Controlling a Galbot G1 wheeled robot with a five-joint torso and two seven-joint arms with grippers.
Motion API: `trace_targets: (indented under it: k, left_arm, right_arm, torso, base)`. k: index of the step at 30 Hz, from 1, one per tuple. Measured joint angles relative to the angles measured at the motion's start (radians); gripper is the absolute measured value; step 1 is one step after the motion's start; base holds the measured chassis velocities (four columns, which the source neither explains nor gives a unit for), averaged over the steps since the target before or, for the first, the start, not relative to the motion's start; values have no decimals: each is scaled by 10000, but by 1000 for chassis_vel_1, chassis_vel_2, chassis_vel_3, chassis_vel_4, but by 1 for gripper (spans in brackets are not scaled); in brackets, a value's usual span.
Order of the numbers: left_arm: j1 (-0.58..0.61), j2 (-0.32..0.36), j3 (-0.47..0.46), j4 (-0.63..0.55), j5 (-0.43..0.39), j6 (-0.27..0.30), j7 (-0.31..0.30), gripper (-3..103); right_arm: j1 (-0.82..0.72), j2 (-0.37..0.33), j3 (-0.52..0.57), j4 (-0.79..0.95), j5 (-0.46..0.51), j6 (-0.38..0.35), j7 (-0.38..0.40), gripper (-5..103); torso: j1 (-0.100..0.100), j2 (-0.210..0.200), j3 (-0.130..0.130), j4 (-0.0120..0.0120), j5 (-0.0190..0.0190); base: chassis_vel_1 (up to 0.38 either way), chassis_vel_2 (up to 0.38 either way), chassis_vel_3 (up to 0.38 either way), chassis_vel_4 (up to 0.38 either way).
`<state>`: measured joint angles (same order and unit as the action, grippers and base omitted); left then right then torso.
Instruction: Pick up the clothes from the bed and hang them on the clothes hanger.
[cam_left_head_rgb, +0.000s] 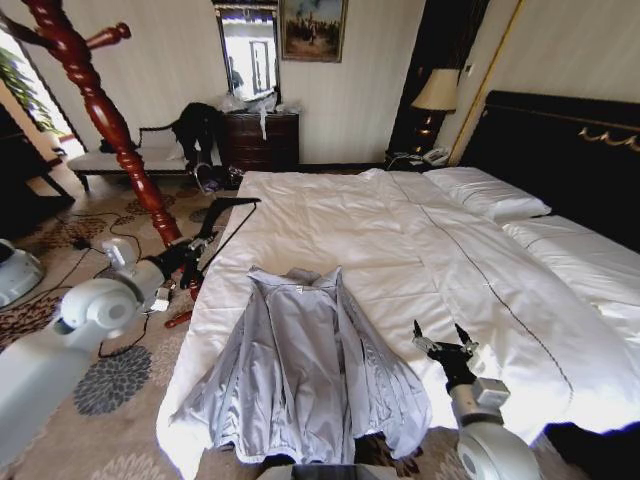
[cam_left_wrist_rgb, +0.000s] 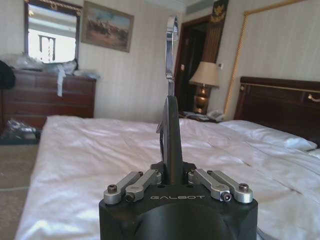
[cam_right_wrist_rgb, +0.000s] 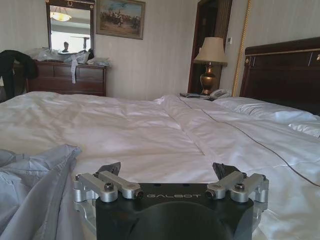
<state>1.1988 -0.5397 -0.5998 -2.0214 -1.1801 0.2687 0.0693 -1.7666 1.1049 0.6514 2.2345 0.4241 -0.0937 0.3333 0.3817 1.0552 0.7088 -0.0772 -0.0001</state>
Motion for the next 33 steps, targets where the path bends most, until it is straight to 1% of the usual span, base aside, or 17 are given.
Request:
trace_targets:
  k: [3,9,10,12,13,14,16,18,20,22,24,25,26,29,30,31,33]
  left_arm:
    - [393,-272,65,-13,127,-167,409,17]
    - [333,-398,545,247,301,-260,714,17]
    - [313,-411,725,372,437,-301,827,17]
    - [310,-413,1113,682,781,-439,1159,17]
    - [310,-413,1113,682,781,-439,1159,17]
    - [349,-413,1274,851,961,-554,1388,17]
    - [407,-432,1389,1005,1078,-660,1587,17]
    - [591,-509,1403,1049,1167,-762,1696,17]
    - [673,-535,1383,1047,1186,-792,1725,17]
    - [1301,-710,1057,932,1287,-890,1764,17]
    - [1779,-813,747,837,1331,-941,1770,17]
    - [1779,-813,747,837,1331,-941,1770,17]
    - [2149,-860,496,765,1393,-965,1804,17]
    - [2728,-941,-80,520,1428,-1005,1859,17]
    - [2728,-941,-80,520,1428,-1005,1859,17]
    - [2810,-962,-180,474,1424,-1005,1859,17]
    - [3065,-1063,-577,285,1370,-1006,1826,17]
  right_arm:
    - [221,-218,-134,-42,486,-232,65,100]
    - [467,-547,-271,-44,937,-501,67,100]
    - [563,-685,-296,-17,1207,-642,86,100]
    - [915,-1024,-331,67,2212,-1036,210,100]
    - [915,-1024,-331,67,2212,-1036,210,100]
    - [1262,-1240,-364,116,3143,-1354,292,100]
    - [1803,-1456,-474,105,4128,-1749,402,100]
    - [2414,-1666,-684,-31,4557,-2066,351,100]
    - [2561,-1710,-757,-64,4614,-2141,304,100]
    - [3366,-1889,-1349,-344,4581,-2515,-50,100]
    - [3884,-1927,-1845,-626,4312,-2637,-206,100]
    - [3884,-1927,-1845,-626,4312,-2637,-206,100]
    - [4375,-1931,-2353,-935,4170,-2713,-243,100]
    - [5613,-1810,-3488,-1772,4157,-2753,-174,100]
    - [5613,-1810,-3488,-1772,4157,-2753,-174,100]
    - [5868,-1756,-3689,-1941,4224,-2753,-126,100]
    - [6823,-1521,-4397,-2600,4861,-2853,145,100]
  torso:
    - [0,0,0,-8,2]
    - [0,0,0,-9,2]
    - [1,0,0,-9,1]
    - [2,0,1,-9,0]
    - [2,0,1,-9,0]
    - [1,0,1,-8,0]
    - [2,0,1,-6,1]
    - [2,0,1,-6,0]
    - [2,0,1,-8,1]
    - [3,0,1,-8,-1]
    - [2,0,1,-6,0]
    - [2,0,1,-6,0]
    - [1,0,1,-3,-1]
    - [2,-1,1,-6,0]
    - [2,-1,1,-6,0]
    - [2,-1,2,-5,2]
    - [2,-1,1,-5,-1]
  base:
    - [0,0,0,0]
    - [0,0,0,0]
    - [0,0,0,0]
    - [0,0,0,0]
    - [0,0,0,0]
    - [0,0,0,0]
    - [0,0,0,0]
    - [0,0,0,0]
    - [0,0,0,0]
    - [0,0,0,0]
    - [0,0,0,0]
    - [0,0,0,0]
    - [0,0,0,0]
    - [0,0,0,0]
    - [0,0,0,0]
    - [0,0,0,0]
    - [0,0,0,0]
